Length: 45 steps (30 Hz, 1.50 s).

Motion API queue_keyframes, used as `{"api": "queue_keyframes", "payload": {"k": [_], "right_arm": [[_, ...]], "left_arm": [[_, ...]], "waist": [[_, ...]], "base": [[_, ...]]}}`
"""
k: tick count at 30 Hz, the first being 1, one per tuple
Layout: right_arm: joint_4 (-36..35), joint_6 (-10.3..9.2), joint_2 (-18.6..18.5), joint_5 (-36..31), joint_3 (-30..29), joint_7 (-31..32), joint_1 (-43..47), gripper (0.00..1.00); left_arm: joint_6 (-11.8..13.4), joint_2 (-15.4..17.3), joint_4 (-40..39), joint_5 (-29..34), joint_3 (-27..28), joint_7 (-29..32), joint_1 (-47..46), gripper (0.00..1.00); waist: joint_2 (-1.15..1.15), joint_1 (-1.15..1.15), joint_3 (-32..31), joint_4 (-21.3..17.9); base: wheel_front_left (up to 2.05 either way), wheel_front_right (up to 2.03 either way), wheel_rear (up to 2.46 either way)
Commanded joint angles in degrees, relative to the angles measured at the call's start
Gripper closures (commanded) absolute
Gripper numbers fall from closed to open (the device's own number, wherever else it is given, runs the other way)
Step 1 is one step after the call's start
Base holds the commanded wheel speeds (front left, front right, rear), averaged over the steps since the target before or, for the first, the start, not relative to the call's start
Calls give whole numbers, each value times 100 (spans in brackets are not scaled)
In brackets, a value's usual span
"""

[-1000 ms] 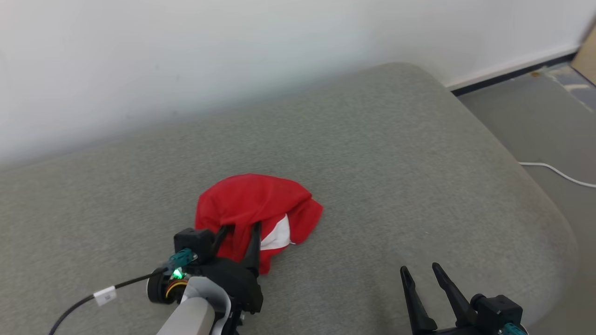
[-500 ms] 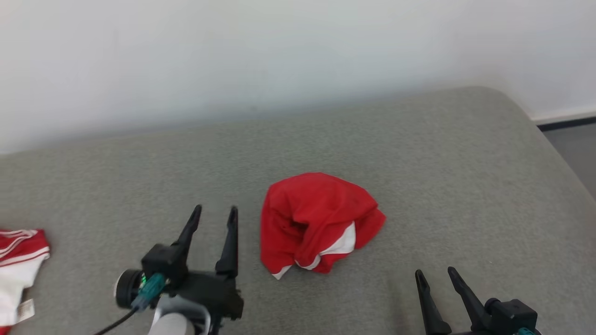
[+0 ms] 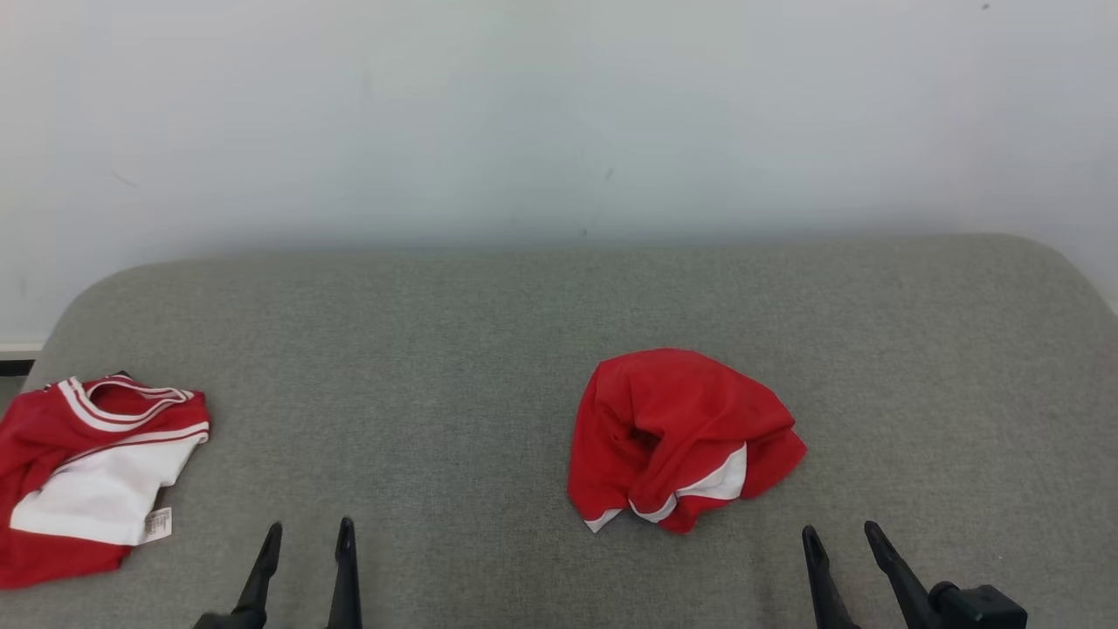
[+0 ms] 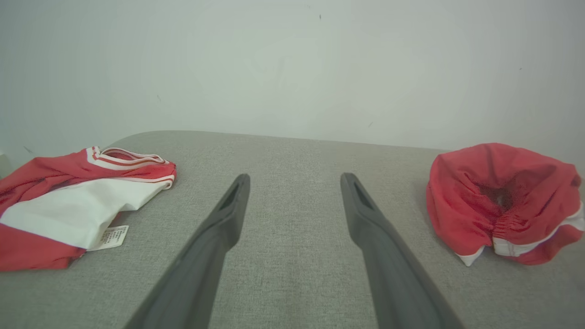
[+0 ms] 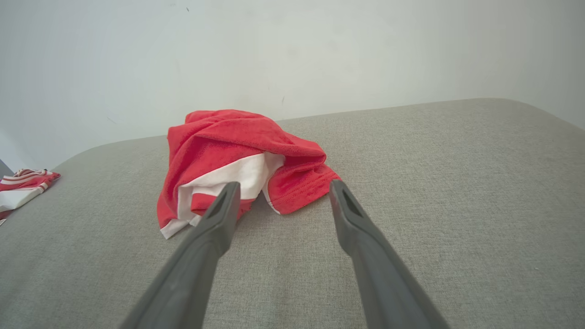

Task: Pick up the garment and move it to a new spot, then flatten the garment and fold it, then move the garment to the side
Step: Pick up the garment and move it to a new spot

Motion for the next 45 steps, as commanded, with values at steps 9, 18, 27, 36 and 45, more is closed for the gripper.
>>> {"api": "queue_keyframes", "payload": {"k": [9,18,27,36,45], "right_arm": [[171,-12,-61,-118,-122,-229,199,0],[422,-12,-82,-69,-143,-349,251,0],[589,-12,-85,-21,-142,-400,228,0],[612,-12,-50,7,-160,-421,201,0],[621,-12,-60,27,-134,-417,185,0]], "left_arm": [[-176,-151,-182,300,416,-19,695,0],[-354,-169,-49,529,752,-19,1067,0],[-453,-273,-21,625,967,-19,1150,0],[-517,-341,9,670,1011,-19,1158,0],[-549,-365,80,686,1001,-19,1110,0]], "waist": [[0,0,-206,144],[0,0,-315,52],[0,0,-345,-27],[0,0,-319,-62],[0,0,-287,-61]], "base": [[0,0,0],[0,0,0],[0,0,0],[0,0,0],[0,0,0]]}}
